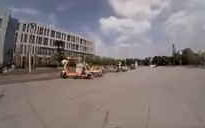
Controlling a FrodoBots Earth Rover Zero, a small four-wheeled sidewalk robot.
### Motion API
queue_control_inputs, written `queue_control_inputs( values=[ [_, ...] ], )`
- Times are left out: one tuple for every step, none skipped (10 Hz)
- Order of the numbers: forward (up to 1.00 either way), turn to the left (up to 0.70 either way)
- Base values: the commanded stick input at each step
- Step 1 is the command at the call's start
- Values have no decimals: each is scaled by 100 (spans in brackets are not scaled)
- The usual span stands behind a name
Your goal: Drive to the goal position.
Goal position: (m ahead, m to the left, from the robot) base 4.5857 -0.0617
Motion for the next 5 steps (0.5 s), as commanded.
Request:
queue_control_inputs(
  values=[
    [70, 0],
    [70, 0],
    [70, 0],
    [70, 0],
    [70, 0]
  ],
)
